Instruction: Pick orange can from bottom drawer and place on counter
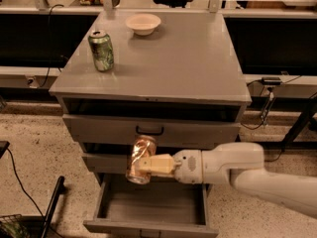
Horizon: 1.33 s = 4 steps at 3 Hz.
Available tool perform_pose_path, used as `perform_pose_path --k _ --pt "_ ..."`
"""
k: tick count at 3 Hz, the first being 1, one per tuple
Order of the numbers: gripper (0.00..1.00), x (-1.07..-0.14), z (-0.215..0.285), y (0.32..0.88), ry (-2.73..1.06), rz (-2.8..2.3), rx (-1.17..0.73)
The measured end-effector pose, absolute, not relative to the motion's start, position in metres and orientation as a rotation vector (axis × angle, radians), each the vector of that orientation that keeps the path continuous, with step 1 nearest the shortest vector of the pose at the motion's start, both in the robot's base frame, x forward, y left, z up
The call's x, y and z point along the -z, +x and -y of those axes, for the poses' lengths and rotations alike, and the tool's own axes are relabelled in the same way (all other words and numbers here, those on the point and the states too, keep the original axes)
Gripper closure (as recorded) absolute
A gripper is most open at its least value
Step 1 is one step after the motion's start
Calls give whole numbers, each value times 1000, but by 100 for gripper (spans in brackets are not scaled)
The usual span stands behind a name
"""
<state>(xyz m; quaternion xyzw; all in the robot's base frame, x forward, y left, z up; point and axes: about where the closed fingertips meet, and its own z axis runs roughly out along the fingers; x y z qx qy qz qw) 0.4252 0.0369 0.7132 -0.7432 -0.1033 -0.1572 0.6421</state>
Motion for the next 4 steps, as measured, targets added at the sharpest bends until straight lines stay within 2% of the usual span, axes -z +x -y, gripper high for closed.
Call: perform_pose_path --k 2,3,4 --pt "100 -862 -11 466 -1791 347 395" --pt "100 -912 4 501 -1837 315 410" --pt "100 -936 40 549 -1863 82 436"
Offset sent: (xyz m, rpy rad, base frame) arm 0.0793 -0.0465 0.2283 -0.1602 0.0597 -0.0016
